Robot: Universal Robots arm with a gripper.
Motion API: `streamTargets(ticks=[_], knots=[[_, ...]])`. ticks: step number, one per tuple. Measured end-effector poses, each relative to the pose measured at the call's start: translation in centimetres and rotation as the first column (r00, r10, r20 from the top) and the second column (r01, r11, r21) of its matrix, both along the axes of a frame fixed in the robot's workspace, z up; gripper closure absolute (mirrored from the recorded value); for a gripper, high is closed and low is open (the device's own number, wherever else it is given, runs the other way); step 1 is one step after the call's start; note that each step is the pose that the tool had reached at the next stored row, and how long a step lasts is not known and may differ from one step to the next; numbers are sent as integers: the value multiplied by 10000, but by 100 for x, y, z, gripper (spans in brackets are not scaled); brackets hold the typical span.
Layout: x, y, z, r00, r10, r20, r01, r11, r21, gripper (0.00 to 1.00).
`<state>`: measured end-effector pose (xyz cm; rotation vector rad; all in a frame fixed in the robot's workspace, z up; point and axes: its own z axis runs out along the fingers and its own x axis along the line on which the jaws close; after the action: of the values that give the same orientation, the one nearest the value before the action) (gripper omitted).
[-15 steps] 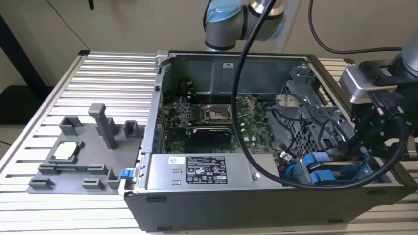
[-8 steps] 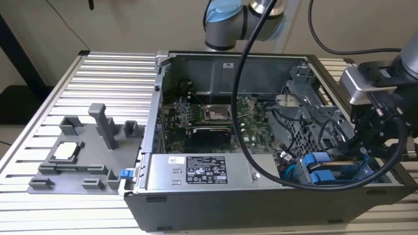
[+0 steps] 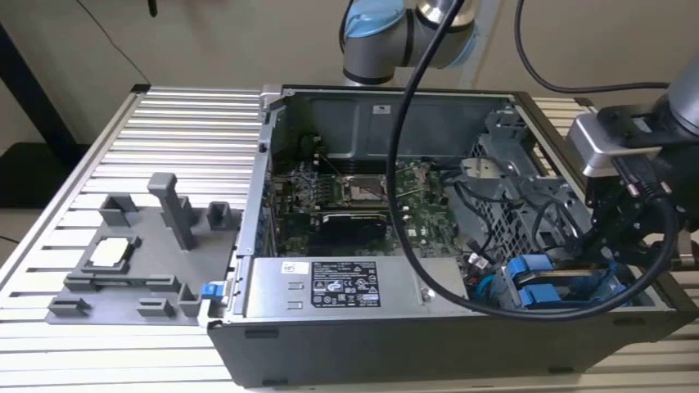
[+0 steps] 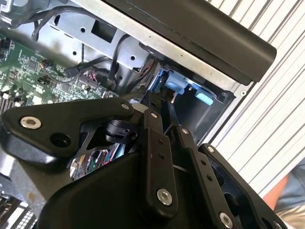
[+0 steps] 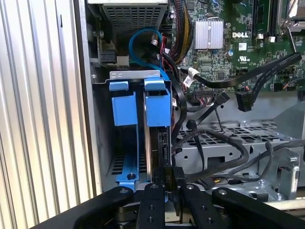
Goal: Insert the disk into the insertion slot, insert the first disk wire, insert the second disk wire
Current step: 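Insert the first disk wire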
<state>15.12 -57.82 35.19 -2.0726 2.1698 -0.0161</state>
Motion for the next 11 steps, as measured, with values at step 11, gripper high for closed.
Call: streamTargets(ticks=[11], knots=[[26,0,-6,9999,-14,-99,14,10000,-17,81]])
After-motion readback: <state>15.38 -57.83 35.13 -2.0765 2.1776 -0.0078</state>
